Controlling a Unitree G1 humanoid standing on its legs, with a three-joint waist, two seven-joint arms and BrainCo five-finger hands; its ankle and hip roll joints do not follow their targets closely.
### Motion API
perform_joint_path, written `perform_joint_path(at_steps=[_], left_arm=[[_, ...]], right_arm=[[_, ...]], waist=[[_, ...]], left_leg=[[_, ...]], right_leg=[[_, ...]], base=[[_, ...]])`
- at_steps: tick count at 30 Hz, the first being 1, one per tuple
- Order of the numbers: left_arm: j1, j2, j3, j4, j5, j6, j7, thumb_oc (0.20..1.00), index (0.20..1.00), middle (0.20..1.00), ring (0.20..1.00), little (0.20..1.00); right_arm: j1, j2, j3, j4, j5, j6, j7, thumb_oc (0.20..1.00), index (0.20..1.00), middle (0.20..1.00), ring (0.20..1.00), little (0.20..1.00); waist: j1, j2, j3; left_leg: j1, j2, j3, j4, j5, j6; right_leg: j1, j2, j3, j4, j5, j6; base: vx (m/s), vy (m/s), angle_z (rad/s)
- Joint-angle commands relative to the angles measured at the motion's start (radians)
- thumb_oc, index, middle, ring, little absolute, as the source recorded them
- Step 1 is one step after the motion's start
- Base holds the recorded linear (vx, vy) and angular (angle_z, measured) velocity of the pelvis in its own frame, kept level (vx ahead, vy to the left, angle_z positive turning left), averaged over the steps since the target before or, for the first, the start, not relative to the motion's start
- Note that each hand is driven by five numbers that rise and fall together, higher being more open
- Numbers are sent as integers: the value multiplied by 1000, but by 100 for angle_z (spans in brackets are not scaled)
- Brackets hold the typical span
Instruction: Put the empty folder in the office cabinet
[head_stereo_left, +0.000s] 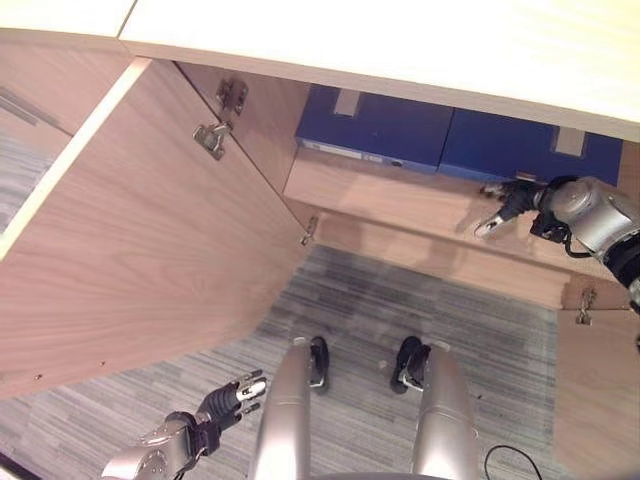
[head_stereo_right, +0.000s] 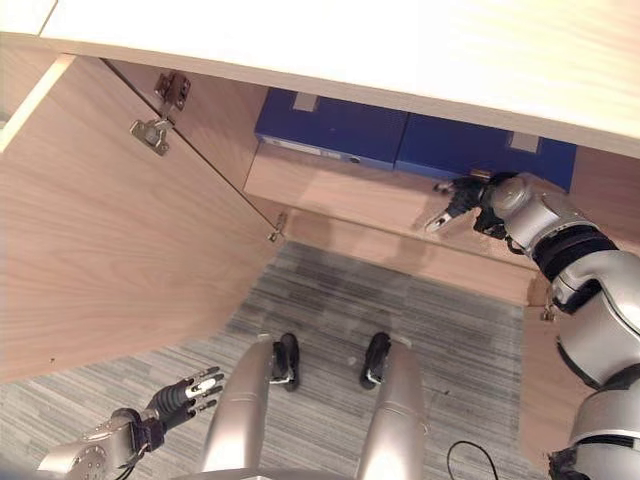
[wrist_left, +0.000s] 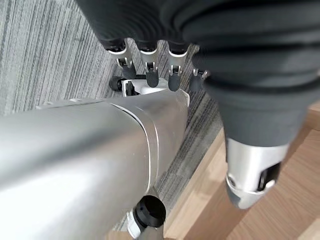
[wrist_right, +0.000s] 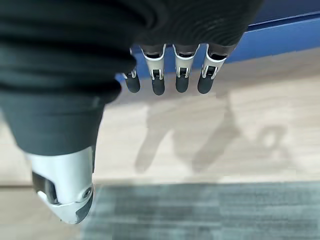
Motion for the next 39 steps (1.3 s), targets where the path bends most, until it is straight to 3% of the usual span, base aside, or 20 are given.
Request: perform_joint_path(at_steps=[1,9,15,18,19,21,22,23,27,28,29,30,37,39], left_arm=[[61,46,28,-42,-38,-28,-32,1000,1000,1000,1000,1000],[41,67,14,-54,-51,-31,-51,1000,1000,1000,1000,1000],[-2,47,-35,-42,-59,-29,-62,1000,1000,1000,1000,1000],[-41,14,-60,-19,-49,-25,-65,1000,1000,1000,1000,1000],[-55,-10,-62,-18,-41,-25,-60,1000,1000,1000,1000,1000],[-60,-11,-64,-15,-35,-27,-60,1000,1000,1000,1000,1000],[-71,-33,-63,-2,-14,-27,-57,1000,1000,1000,1000,1000],[-71,-31,-64,-1,-14,-27,-57,1000,1000,1000,1000,1000],[-63,-68,-51,12,17,-19,-53,1000,1000,1000,1000,1000],[-51,-84,-42,15,40,-12,-58,1000,1000,1000,1000,1000],[-49,-83,-42,16,40,-12,-58,1000,1000,1000,1000,1000],[-35,-100,-34,18,57,-8,-63,1000,1000,1000,1000,1000],[-12,-176,11,68,145,-5,-57,1000,1000,1000,1000,1000],[-10,-184,16,72,153,-7,-54,1000,1000,1000,1000,1000]], right_arm=[[-52,-102,36,-77,-13,-28,13,1000,1000,1000,1000,1000],[-32,-107,49,-113,-29,-43,12,1000,1000,1000,1000,1000],[37,-89,-6,-80,-73,-46,1,1000,1000,1000,1000,1000],[110,-15,-57,62,-177,-31,6,1000,1000,1000,1000,1000],[182,52,-117,153,-240,-24,2,1000,1000,1000,1000,1000],[210,79,-147,191,-256,-22,-2,1000,1000,1000,1000,1000],[278,145,-208,239,-280,-15,-8,1000,1000,1000,1000,1000],[281,146,-210,240,-281,-16,-9,1000,1000,1000,1000,1000],[395,293,-297,324,-325,0,-18,1000,1000,1000,1000,1000],[441,358,-332,351,-331,2,-29,1000,1000,1000,1000,1000],[443,360,-332,353,-332,2,-29,1000,1000,1000,1000,1000],[500,429,-372,378,-333,4,-42,1000,1000,1000,1000,1000],[659,602,-497,501,-329,22,-90,1000,1000,1000,1000,1000],[674,616,-505,507,-327,25,-93,1000,1000,1000,1000,1000]], waist=[[-7,-27,20],[-13,-48,25],[-17,-53,36],[-12,-53,22],[-7,-51,1],[-2,-54,-5],[1,-53,-24],[2,-55,-24],[13,-58,-59],[17,-64,-76],[18,-62,-79],[21,-67,-95],[32,-69,-159],[35,-68,-168]], left_leg=[[59,38,6,-164,95,-9],[229,21,5,-308,148,-22],[398,-7,1,-459,192,-24],[489,-19,5,-558,221,-25],[544,-26,7,-626,238,-26],[572,-29,6,-656,249,-26],[619,-36,7,-713,260,-23],[622,-36,7,-716,262,-23],[697,-44,14,-804,277,-12],[708,-54,23,-830,303,1],[722,-50,16,-835,284,-5],[733,-58,26,-859,312,3],[810,-72,17,-972,355,-3],[816,-73,15,-988,363,-4]], right_leg=[[120,-22,-8,-131,26,81],[307,9,-28,-303,98,106],[481,29,-48,-465,172,135],[575,39,-65,-573,220,154],[633,49,-76,-651,250,167],[658,54,-82,-683,262,170],[700,60,-83,-735,281,178],[703,60,-83,-737,282,178],[766,71,-85,-815,301,187],[776,71,-85,-847,324,180],[786,77,-78,-845,307,188],[797,77,-86,-871,329,183],[864,98,-94,-958,354,188],[872,100,-97,-972,359,190]], base=[[-25,-20,-5],[-6,-5,-4],[10,7,3],[50,25,2],[56,22,-2],[55,25,3],[57,29,-1],[71,21,-7],[43,29,-7],[60,31,-2],[19,40,-4],[48,13,-5],[61,18,-1],[39,21,13]])
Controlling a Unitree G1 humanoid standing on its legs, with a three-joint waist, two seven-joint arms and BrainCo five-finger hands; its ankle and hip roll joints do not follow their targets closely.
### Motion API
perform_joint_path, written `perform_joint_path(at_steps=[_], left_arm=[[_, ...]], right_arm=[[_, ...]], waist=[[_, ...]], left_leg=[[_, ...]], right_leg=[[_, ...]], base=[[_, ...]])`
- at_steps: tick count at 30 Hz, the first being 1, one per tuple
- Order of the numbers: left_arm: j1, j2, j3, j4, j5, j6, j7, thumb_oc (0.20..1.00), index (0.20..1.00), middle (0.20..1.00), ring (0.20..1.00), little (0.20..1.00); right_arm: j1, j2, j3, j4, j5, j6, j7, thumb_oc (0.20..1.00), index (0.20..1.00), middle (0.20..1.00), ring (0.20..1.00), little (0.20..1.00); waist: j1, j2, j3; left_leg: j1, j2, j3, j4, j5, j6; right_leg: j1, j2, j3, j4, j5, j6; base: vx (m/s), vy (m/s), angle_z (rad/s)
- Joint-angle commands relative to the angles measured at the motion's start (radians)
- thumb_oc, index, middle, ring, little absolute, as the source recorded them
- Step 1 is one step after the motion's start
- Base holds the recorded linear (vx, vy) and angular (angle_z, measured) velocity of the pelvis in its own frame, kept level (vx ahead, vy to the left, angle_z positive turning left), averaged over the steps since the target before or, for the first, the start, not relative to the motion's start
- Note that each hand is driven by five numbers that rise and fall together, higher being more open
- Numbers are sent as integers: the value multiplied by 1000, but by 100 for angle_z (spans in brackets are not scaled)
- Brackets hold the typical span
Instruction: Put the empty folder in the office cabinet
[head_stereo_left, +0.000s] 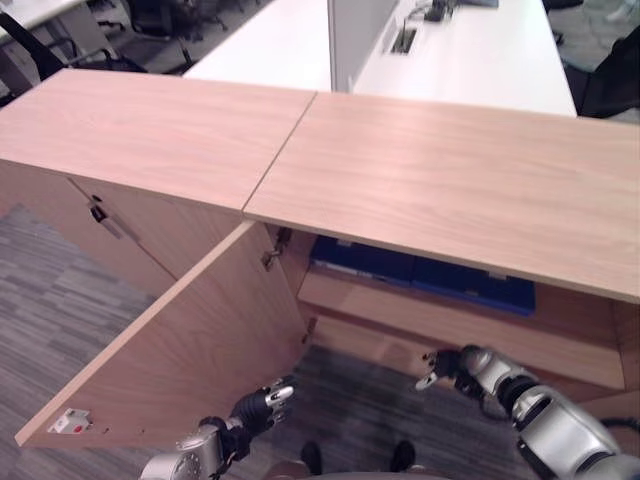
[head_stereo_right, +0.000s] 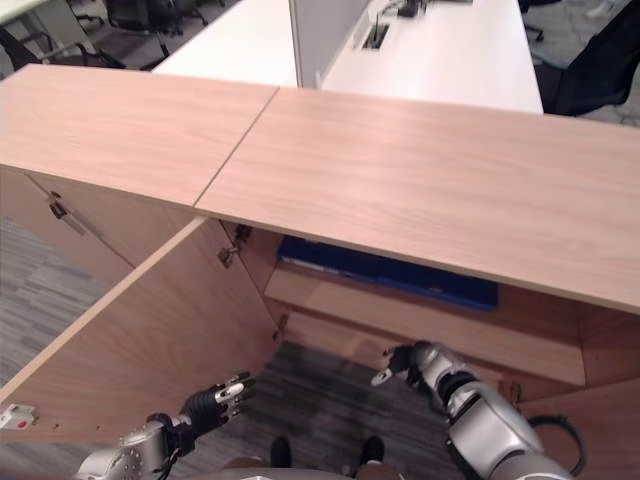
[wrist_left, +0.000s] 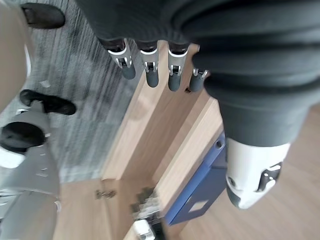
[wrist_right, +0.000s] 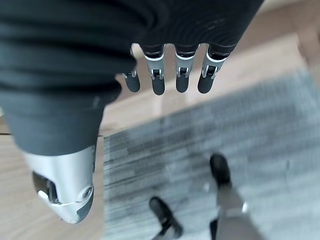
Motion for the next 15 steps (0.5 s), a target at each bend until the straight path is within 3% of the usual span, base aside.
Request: perform_joint_path(at_steps=[1,9,12,15], left_arm=[[1,12,3,-43,50,-22,0,1000,1000,1000,1000,1000],[-9,-70,0,-3,79,-27,11,1000,1000,1000,1000,1000],[-2,-112,-3,13,71,-28,15,1000,1000,1000,1000,1000],[-3,-122,0,31,75,-35,17,1000,1000,1000,1000,1000]], right_arm=[[-59,-20,10,56,-8,12,-28,1000,1000,1000,1000,1000],[29,37,-50,79,33,14,-46,1000,1000,1000,1000,1000],[84,77,-168,122,102,-2,-131,1000,1000,1000,1000,1000],[95,90,-209,129,136,-6,-156,1000,1000,1000,1000,1000]], waist=[[28,-42,0],[24,-45,-29],[15,-44,-32],[7,-41,-31]], left_leg=[[-36,-29,-18,-79,38,-3],[-27,-48,-33,-79,30,-2],[-18,-65,-29,-79,19,13],[-18,-71,-24,-79,15,16]], right_leg=[[22,-48,6,-57,17,103],[53,-55,-6,-79,31,111],[45,-72,10,-74,53,125],[38,-76,20,-75,62,130]], base=[[26,49,7],[5,58,4],[-17,127,8],[-36,93,-15]])
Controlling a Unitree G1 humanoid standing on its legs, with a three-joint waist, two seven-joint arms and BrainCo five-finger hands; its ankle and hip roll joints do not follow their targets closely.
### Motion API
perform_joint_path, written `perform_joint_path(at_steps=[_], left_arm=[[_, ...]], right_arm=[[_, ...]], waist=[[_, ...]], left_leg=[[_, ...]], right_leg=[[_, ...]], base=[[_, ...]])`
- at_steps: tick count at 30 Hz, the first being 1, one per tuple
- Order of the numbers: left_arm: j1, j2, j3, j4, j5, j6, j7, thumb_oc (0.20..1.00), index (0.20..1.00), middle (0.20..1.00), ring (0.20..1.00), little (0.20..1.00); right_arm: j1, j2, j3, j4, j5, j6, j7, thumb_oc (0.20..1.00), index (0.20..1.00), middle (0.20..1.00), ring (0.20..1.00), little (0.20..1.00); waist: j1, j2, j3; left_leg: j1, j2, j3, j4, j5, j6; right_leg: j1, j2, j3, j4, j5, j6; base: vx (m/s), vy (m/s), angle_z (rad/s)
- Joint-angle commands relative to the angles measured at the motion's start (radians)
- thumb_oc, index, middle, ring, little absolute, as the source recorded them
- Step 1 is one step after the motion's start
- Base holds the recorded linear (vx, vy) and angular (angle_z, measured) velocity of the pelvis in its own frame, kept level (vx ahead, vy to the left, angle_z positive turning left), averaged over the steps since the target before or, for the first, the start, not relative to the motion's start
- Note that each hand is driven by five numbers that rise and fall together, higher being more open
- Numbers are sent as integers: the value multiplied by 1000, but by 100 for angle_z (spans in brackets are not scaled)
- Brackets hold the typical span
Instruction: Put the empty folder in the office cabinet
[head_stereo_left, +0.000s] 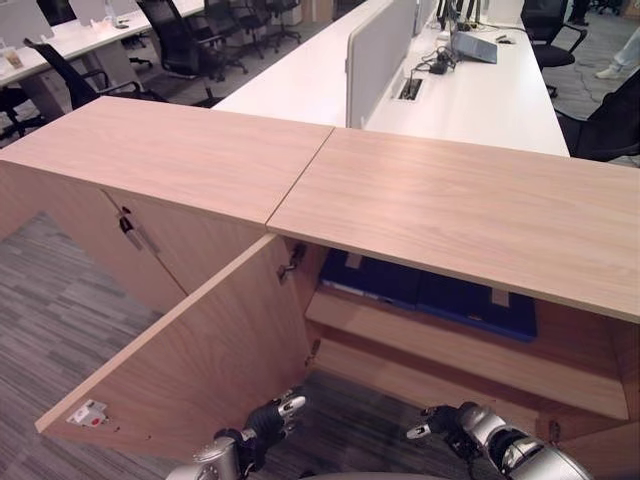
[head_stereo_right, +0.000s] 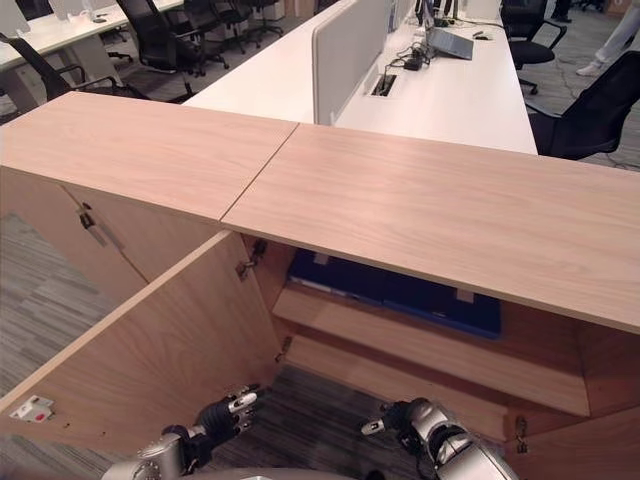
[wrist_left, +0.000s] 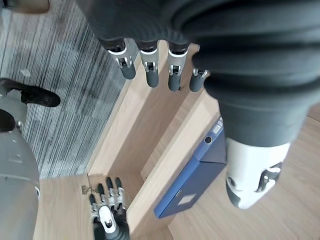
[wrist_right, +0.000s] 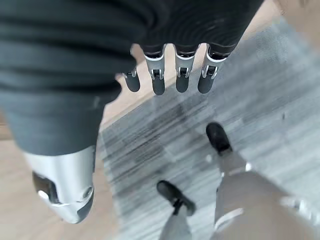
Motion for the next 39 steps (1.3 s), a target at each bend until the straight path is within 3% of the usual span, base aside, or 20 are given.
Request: perform_joint_path(at_steps=[1,7,10,14,19,21,24,32,39], left_arm=[[-3,-14,-6,10,26,-36,-4,1000,1000,1000,1000,1000],[4,-76,-8,131,36,-43,11,1000,1000,1000,1000,1000],[-12,-102,-12,156,32,-54,37,1000,1000,1000,1000,1000],[-7,-122,-5,194,25,-53,50,1000,1000,1000,1000,1000],[-16,-150,-9,227,0,-61,60,1000,1000,1000,1000,1000],[-26,-159,1,231,-15,-75,71,1000,1000,1000,1000,1000],[-35,-172,9,246,-27,-82,81,1000,1000,1000,1000,1000],[-59,-211,0,287,-44,-87,92,1000,1000,1000,1000,1000],[-49,-222,3,301,-56,-75,94,1000,1000,1000,1000,1000]], right_arm=[[-48,13,-39,75,92,-15,-61,1000,1000,1000,1000,1000],[17,55,-173,88,248,-33,-138,1000,1000,1000,1000,1000],[42,78,-195,89,301,-43,-171,1000,1000,1000,1000,1000],[79,81,-224,86,354,-55,-190,1000,1000,1000,1000,1000],[100,71,-259,97,383,-60,-209,1000,1000,1000,1000,1000],[107,73,-270,102,395,-64,-224,1000,1000,1000,1000,1000],[113,68,-278,114,416,-65,-228,1000,1000,1000,1000,1000],[156,53,-264,126,433,-79,-229,1000,1000,1000,1000,1000],[168,27,-260,152,413,-82,-228,1000,1000,1000,1000,1000]], waist=[[7,-26,9],[-28,-20,13],[-64,1,49],[-72,9,51],[-67,-6,31],[-65,-27,21],[-71,-30,26],[-127,-36,44],[-129,-36,55]], left_leg=[[-69,-37,-16,1,-32,10],[-60,-49,-5,1,-39,21],[-68,-29,6,1,-25,33],[-84,-7,28,1,-11,37],[-96,8,56,1,-2,29],[-97,22,82,1,12,15],[-90,49,94,1,26,-2],[-64,175,126,2,94,-59],[-68,251,129,18,134,-83]], right_leg=[[-27,-70,27,26,-4,109],[-48,-91,43,69,-6,120],[-98,-89,115,238,-73,100],[-87,-91,132,352,-129,78],[-35,-96,140,314,-132,87],[0,-68,148,206,-153,94],[0,-35,174,176,-158,88],[-2,80,219,161,-189,26],[27,142,213,137,-207,-18]], base=[[-14,65,-13],[-33,89,-5],[-107,58,-14],[-82,-19,-12],[-29,-126,-20],[-14,-234,-38],[1,-208,-44],[-22,-277,-26],[-6,-209,-12]])
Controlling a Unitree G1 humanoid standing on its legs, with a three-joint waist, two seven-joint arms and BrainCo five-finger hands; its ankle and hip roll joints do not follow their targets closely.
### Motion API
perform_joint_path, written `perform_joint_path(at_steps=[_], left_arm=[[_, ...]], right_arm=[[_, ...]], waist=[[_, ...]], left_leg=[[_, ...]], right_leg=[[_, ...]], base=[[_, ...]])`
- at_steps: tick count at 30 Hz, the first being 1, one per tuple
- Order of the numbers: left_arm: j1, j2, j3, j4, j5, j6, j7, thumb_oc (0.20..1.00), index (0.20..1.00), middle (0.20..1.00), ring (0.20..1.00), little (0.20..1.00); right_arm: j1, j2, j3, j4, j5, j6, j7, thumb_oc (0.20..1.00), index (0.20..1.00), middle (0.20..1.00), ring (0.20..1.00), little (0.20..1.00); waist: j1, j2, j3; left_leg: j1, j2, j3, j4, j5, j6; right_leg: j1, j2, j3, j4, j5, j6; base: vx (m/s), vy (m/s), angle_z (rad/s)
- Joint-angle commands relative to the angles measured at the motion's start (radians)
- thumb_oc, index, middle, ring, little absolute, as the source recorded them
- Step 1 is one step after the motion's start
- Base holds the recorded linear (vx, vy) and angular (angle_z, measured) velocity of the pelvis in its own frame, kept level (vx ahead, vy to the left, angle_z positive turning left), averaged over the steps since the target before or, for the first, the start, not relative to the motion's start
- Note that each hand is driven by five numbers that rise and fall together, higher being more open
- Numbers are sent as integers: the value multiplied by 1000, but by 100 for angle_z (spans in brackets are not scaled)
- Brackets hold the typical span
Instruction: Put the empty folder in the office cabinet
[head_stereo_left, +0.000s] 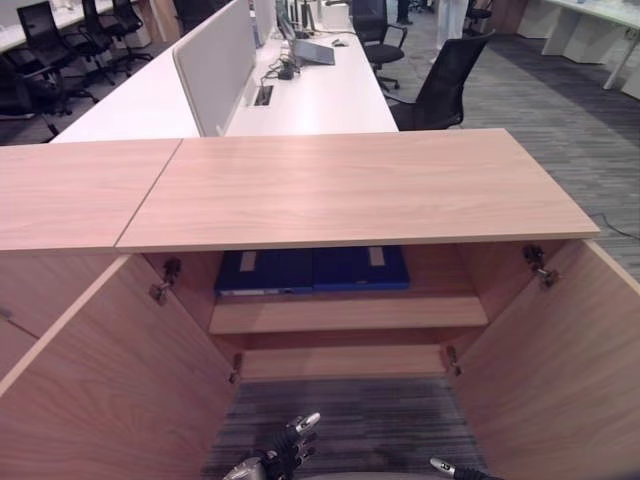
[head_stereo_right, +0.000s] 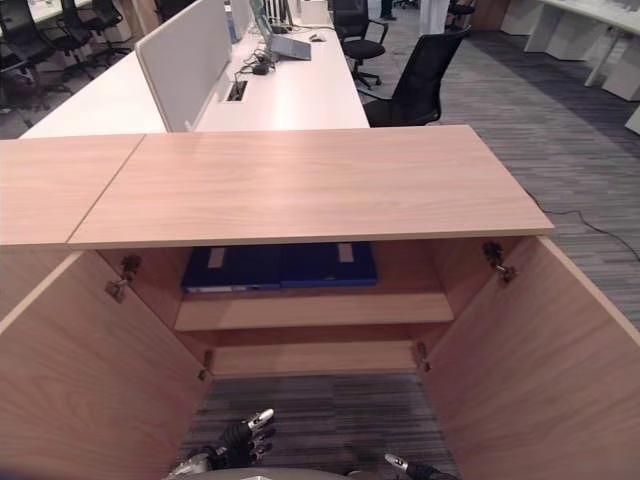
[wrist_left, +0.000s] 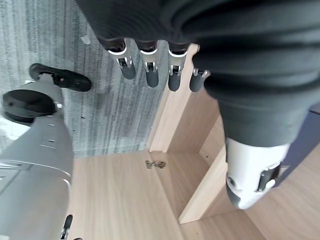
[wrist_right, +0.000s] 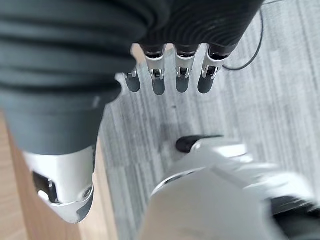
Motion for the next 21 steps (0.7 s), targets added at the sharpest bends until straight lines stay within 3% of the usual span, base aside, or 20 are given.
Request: perform_joint_path(at_steps=[1,5,7,11,14,15,17,19,21], left_arm=[[3,-21,7,-16,-51,-4,-9,1000,1000,1000,1000,1000],[16,-39,31,41,-45,4,-10,1000,1000,1000,1000,1000],[16,-46,35,47,-49,2,-11,1000,1000,1000,1000,1000],[-20,-51,29,47,-54,-7,-6,1000,1000,1000,1000,1000],[-41,-53,29,30,-52,-14,-1,1000,1000,1000,1000,1000],[-49,-61,27,38,-50,-14,0,1000,1000,1000,1000,1000],[-53,-64,28,44,-51,-14,3,1000,1000,1000,1000,1000],[-57,-67,26,43,-57,-14,8,1000,1000,1000,1000,1000],[-63,-64,23,47,-62,-12,11,1000,1000,1000,1000,1000]], right_arm=[[-48,0,4,58,10,-27,1,1000,1000,1000,1000,1000],[-47,-5,0,33,41,-41,-4,1000,1000,1000,1000,1000],[-46,-7,0,30,47,-42,-4,1000,1000,1000,1000,1000],[-50,-32,-17,51,44,-37,-4,1000,1000,1000,1000,1000],[-46,-44,-31,70,31,-25,-3,1000,1000,1000,1000,1000],[-44,-46,-37,83,21,-17,0,1000,1000,1000,1000,1000],[-44,-46,-38,92,10,-10,3,1000,1000,1000,1000,1000],[-40,-44,-39,102,-8,-1,6,1000,1000,1000,1000,1000],[-35,-39,-38,104,-25,4,7,1000,1000,1000,1000,1000]], waist=[[8,-35,0],[13,-35,2],[14,-38,6],[20,-60,39],[12,-67,42],[0,-65,38],[-7,-62,35],[-23,-58,26],[-38,-57,19]], left_leg=[[-65,15,-19,-51,117,-36],[-73,34,-33,-43,134,-43],[-85,34,-46,-7,116,-38],[-167,-31,-117,224,-15,12],[-181,-84,-101,380,-127,39],[-173,-85,-51,440,-169,49],[-160,-75,-15,444,-182,52],[-127,-31,73,426,-179,50],[-100,28,178,414,-146,26]], right_leg=[[73,31,7,-104,1,27],[87,51,9,-122,0,12],[92,55,18,-132,5,6],[81,27,22,-122,16,-4],[77,15,17,-99,-1,-5],[68,14,1,-85,-6,-5],[65,11,-15,-81,-9,-5],[63,-4,-67,-73,-13,-3],[68,-25,-140,-66,-20,-5]], base=[[0,-158,1],[-10,-134,2],[-38,-103,-5],[-103,-53,-20],[-21,26,7],[28,52,4],[-17,54,29],[-22,71,41],[-35,57,100]])
